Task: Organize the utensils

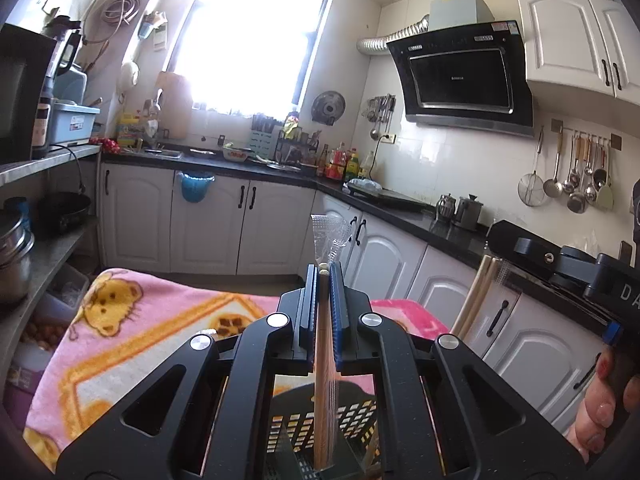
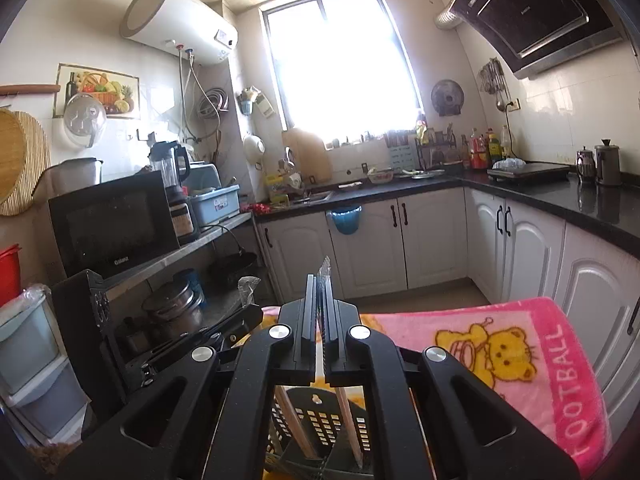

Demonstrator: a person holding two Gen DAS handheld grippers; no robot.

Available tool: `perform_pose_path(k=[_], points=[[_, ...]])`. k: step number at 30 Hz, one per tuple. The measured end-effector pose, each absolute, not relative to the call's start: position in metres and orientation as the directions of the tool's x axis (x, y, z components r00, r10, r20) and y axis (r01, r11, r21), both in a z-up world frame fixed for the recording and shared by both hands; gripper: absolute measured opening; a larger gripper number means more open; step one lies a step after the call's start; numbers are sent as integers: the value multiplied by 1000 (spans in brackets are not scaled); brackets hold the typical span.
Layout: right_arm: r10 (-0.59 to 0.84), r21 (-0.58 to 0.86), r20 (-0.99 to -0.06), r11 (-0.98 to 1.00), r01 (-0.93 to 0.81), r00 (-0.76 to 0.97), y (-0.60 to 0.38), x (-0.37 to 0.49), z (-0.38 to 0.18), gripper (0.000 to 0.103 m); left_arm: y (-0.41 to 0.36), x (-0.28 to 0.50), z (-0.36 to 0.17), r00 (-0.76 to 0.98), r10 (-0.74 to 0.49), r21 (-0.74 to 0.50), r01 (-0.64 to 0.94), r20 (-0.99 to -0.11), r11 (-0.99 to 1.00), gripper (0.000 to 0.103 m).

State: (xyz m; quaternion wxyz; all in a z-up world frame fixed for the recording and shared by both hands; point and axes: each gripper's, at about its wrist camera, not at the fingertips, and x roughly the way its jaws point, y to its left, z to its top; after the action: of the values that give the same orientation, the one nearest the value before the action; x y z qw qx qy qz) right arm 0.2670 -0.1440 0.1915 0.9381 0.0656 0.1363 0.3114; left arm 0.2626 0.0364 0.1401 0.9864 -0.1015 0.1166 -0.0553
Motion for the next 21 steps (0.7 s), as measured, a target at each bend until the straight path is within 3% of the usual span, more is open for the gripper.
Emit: perform_pose_path(k=[19, 21], points=[[590, 228, -302, 807, -544, 749, -136, 278, 152, 3, 37, 267, 106, 947, -157, -233, 91, -282, 968, 3], [586, 233, -319, 811, -537, 745, -137, 280, 148, 9, 37, 268, 104, 944, -160, -235, 93, -287, 968, 3]])
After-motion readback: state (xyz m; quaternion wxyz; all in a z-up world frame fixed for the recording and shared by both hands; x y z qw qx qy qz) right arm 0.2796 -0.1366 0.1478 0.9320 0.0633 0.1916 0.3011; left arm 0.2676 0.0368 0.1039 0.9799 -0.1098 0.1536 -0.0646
